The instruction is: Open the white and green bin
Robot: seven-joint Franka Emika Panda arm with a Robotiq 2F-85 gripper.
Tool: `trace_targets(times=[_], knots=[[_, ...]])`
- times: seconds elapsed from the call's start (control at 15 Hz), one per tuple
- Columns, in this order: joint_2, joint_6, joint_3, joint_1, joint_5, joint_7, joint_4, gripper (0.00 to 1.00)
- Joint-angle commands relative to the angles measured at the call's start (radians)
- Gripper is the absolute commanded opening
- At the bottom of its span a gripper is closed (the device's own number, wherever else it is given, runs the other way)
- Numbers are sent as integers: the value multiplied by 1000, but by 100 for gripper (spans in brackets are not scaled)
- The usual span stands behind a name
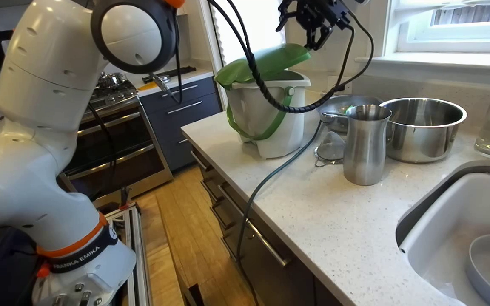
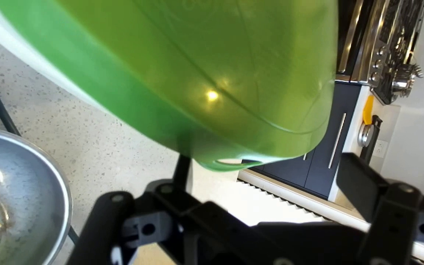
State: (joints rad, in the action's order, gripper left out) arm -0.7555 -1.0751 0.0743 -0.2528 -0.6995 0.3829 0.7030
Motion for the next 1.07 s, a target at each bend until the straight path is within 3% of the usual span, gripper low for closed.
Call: trace_targets(times=[0.0, 1.0], knots=[[-2, 63, 10, -10, -1, 10, -53, 100], [68, 160, 0, 5, 22, 46, -125, 100]])
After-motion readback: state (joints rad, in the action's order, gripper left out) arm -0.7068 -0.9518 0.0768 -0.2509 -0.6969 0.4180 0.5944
